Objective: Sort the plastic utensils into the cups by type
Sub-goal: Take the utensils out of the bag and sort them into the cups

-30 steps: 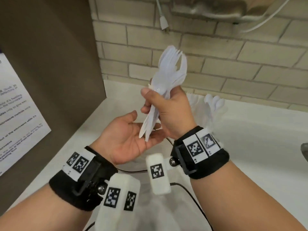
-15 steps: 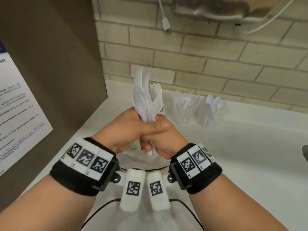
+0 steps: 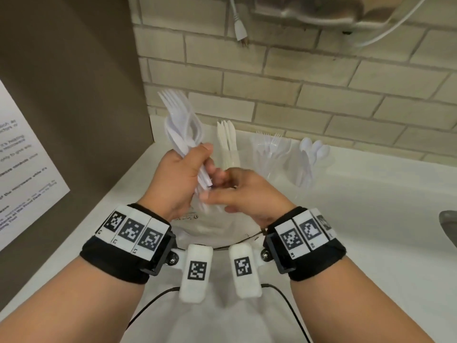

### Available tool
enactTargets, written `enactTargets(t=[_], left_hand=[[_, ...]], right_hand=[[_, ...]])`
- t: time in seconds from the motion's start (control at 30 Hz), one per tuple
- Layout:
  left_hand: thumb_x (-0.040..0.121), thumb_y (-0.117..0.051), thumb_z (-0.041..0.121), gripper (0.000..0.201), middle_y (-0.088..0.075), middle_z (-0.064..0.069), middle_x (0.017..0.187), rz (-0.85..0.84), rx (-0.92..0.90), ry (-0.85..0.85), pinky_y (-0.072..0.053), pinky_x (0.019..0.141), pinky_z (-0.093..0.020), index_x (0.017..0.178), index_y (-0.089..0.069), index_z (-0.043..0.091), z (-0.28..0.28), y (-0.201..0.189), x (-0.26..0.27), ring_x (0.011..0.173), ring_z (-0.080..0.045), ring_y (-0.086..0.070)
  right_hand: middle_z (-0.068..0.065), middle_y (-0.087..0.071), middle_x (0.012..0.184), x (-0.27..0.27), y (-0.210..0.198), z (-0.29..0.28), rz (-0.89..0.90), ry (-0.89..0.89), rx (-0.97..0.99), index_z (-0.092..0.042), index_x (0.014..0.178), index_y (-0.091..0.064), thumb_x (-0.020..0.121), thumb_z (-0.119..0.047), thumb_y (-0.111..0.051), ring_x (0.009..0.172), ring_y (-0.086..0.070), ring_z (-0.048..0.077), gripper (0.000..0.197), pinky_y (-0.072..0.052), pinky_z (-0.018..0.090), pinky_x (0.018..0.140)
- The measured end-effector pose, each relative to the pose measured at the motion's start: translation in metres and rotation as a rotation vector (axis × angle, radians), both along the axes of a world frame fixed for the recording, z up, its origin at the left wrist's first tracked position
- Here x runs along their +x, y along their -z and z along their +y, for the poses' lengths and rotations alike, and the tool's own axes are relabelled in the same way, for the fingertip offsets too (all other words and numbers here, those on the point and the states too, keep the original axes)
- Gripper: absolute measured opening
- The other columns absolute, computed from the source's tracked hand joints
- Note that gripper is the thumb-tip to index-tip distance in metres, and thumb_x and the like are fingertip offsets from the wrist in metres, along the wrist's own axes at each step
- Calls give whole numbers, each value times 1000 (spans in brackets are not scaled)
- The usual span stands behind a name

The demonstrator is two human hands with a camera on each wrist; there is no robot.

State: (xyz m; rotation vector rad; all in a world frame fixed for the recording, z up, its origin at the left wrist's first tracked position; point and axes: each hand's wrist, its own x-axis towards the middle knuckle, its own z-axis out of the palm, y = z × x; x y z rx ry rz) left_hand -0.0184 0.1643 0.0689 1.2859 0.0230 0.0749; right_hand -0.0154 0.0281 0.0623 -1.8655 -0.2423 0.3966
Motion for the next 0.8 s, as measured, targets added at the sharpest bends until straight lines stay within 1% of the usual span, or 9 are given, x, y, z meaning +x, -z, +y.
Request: enactTargets(t=[0.07, 0.17, 0.27, 0.33, 0.4, 0.47, 0.53, 0.67, 0.8], left_hand=[[91, -59, 17, 30, -48, 1, 49, -10, 2, -17, -47, 52, -29, 62, -55, 16, 10, 5, 4, 43, -16, -49], [88, -64, 21, 14, -45, 1, 51, 3, 23, 220, -34, 44, -23, 76, -58, 15, 15, 14, -1, 40, -14, -40], [81, -65, 21, 19, -45, -1, 55, 37, -62, 474, -32, 44, -22, 95, -67, 8, 15, 24, -6, 42, -13, -40], [76, -65, 22, 31, -45, -2, 57, 64, -119, 561, -34, 45, -23, 102, -69, 5, 14, 27, -8, 43, -13, -40], [75, -65, 23, 35, -44, -4, 59, 81, -158, 585, -38, 47, -25, 103, -69, 3, 13, 30, -7, 45, -14, -40], [77, -65, 24, 30, -43, -4, 60, 79, -190, 599, -41, 50, -28, 100, -69, 4, 11, 32, -7, 47, -15, -41], [79, -69, 25, 28, -44, -3, 61, 77, -252, 641, -41, 50, -28, 101, -69, 8, 10, 35, -8, 47, -13, -42], [77, -74, 38, 57, -43, 1, 59, 105, -397, 747, -36, 46, -23, 120, -60, 3, 12, 39, -10, 42, -7, -38], [69, -82, 36, 66, -42, 0, 58, 47, -295, 707, -35, 44, -21, 119, -56, 0, 9, 40, -11, 42, -5, -36]], right_hand=[[5, -62, 92, 3, -10, -6, -92, 151, 64, -16, 100, -60, 71, -31, -82, 78, -61, 15, 39, -49, 28, 62], [4, -58, 88, 6, -25, -5, -200, 268, 273, -16, 99, -61, 85, -25, -70, 63, -57, 13, 18, -46, 30, 54], [5, -63, 112, 10, -32, -1, -209, 245, 364, -25, 118, -56, 96, -27, -54, 80, -64, 16, 22, -53, 32, 67], [4, -64, 117, 12, -33, 1, -235, 188, 409, -31, 120, -55, 98, -28, -50, 92, -64, 18, 23, -55, 33, 77], [4, -66, 104, 9, -33, 2, -283, 175, 392, -24, 111, -63, 97, -17, -53, 86, -63, 12, 18, -54, 28, 73], [6, -65, 90, 6, -33, 2, -326, 191, 329, -19, 97, -67, 92, -8, -60, 71, -60, 6, 14, -53, 20, 60], [11, -65, 87, 5, -33, 3, -339, 195, 301, -17, 94, -68, 92, -7, -60, 66, -59, 6, 13, -50, 16, 52], [13, -69, 94, 7, -34, 1, -252, 259, 398, -16, 111, -60, 100, -14, -46, 75, -61, 21, 18, -50, 27, 61], [11, -61, 86, 6, -32, -1, -223, 264, 429, -12, 113, -57, 88, -17, -67, 69, -59, 22, 27, -48, 31, 53]])
